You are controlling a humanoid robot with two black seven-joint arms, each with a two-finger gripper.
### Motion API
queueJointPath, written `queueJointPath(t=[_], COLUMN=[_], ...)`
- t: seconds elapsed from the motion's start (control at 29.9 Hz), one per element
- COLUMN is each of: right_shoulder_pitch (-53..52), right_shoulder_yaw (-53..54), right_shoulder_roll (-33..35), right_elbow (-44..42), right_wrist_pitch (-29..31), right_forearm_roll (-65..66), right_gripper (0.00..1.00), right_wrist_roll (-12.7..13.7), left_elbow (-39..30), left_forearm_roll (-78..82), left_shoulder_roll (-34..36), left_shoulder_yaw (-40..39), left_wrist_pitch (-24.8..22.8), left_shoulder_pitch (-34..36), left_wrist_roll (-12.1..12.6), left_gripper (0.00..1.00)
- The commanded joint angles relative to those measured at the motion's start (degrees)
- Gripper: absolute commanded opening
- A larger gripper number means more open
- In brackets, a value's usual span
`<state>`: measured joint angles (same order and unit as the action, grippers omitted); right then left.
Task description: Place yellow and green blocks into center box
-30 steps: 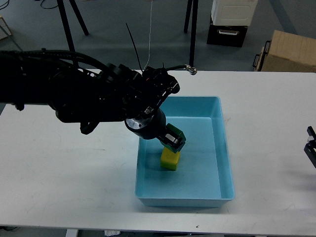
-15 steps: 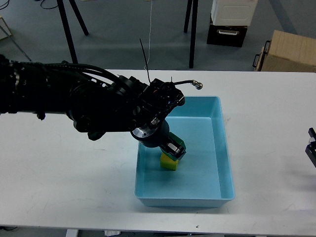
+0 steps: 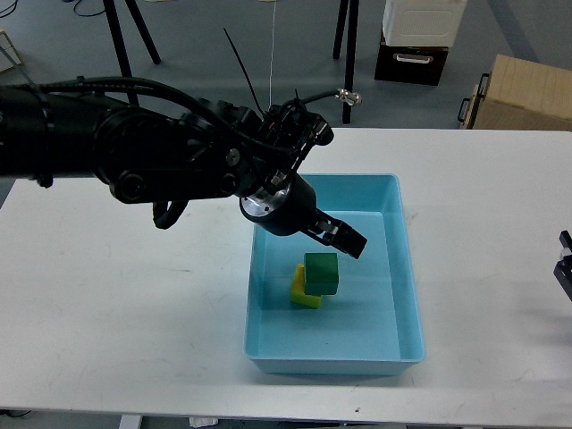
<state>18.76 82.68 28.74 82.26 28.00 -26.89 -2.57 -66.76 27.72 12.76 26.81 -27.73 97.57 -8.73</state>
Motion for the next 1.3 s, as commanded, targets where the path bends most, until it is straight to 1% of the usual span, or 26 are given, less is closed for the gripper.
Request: queueJointPath(t=[0.0,0.07,0.17,0.2,0.23,0.27,0.33,0.37,0.4,0.43,0.53,0.6,0.67,0.77,0.84,0.9,0.97,1.04,1.14,1.27], right_shoulder_pitch=[-1.1,-1.8,-2.8,-2.9,-3.1,-3.4,-3.6,-3.7,-3.7,-3.7,-3.6,-3.7,-3.6,-3.7,-3.8,-3.9,-4.0,-4.0,-3.8,-3.2], right_shoulder_yaw=[-0.7,-1.1,-1.4,-1.4,-1.4,-1.5,-1.5,-1.5,-1.5,-1.5,-2.3,-3.7,-4.1,-4.2,-3.6,-3.2,-3.1,-2.4,-0.9,1.6], right_shoulder_roll=[0.0,0.0,0.0,0.0,0.0,-0.1,-0.3,-0.6,-1.0,-1.1,-1.4,-2.3,-3.8,-6.0,-6.6,-6.6,-6.0,-5.7,-5.4,-3.1], right_elbow=[-0.4,-0.5,-0.7,-1.0,-1.2,-1.4,-1.8,-2.3,-2.5,-2.5,-2.0,-1.9,-1.9,-1.8,-1.8,-1.8,-1.3,0.3,2.6,2.6], right_wrist_pitch=[0.0,0.0,0.0,0.0,0.0,0.0,0.0,0.0,0.0,0.0,0.0,0.0,0.0,0.0,0.0,0.0,0.0,0.0,0.0,0.0], right_forearm_roll=[0.3,0.9,0.9,1.0,1.0,1.0,1.0,1.0,1.0,1.0,1.3,1.3,1.4,1.4,1.4,1.4,1.4,1.3,1.3,1.1], right_gripper=[1.0,1.0,1.0,1.0,1.0,1.0,1.0,1.0,1.0,1.0,1.0,1.0,1.0,1.0,1.0,1.0,1.0,1.0,1.0,1.0], right_wrist_roll=[0.0,0.0,0.0,0.0,0.0,0.0,0.0,0.1,0.2,0.2,0.2,0.1,0.0,0.0,-0.2,-0.2,-0.2,-0.2,-0.2,-0.2], left_elbow=[0.3,0.5,0.6,0.6,0.5,0.3,0.2,0.3,0.3,0.4,0.5,0.5,0.2,-1.3,-5.6,-12.2,-20.1,-24.7,-27.9,-32.3], left_forearm_roll=[-2.8,-2.5,-2.6,-2.6,-2.8,-2.8,-2.6,-2.4,-2.1,-1.9,-1.7,-1.8,-1.9,-2.7,-4.5,-5.3,-5.2,-5.4,-6.0,-7.6], left_shoulder_roll=[6.4,8.1,9.0,9.4,9.7,10.4,11.2,11.1,11.0,10.9,9.9,8.5,7.7,5.1,2.1,-0.5,-3.7,-8.0,-12.8,-12.8], left_shoulder_yaw=[-15.3,-24.7,-35.7,-39.2,-41.7,-44.4,-49.7,-53.6,-58.1,-62.3,-75.2,-83.6,-90.5,-101.8,-108.3,-110.6,-111.4,-113.3,-113.4,-113.2], left_wrist_pitch=[1.5,1.8,2.0,1.6,1.4,1.0,-0.3,-0.3,-0.3,-0.3,-0.3,-0.3,-0.3,-0.3,-0.3,-0.3,-0.3,-0.3,-0.3,-0.3], left_shoulder_pitch=[-8.0,-13.1,-18.2,-20.0,-21.6,-23.7,-27.9,-30.2,-32.6,-34.7,-41.5,-46.5,-51.7,-59.4,-67.4,-75.5,-83.7,-90.9,-99.5,-108.4], left_wrist_roll=[-3.0,-2.9,-3.4,-4.0,-4.9,-6.6,-10.7,-12.6,-13.8,-14.2,-14.0,-13.5,-12.0,-8.7,-5.5,-2.0,0.8,2.3,2.6,2.5], left_gripper=[0.99,0.99,0.99,0.99,0.99,0.99,0.99,0.99,0.99,1.0,0.99,0.99,0.99,0.99,1.0,1.0,1.0,1.0,1.0,1.0])
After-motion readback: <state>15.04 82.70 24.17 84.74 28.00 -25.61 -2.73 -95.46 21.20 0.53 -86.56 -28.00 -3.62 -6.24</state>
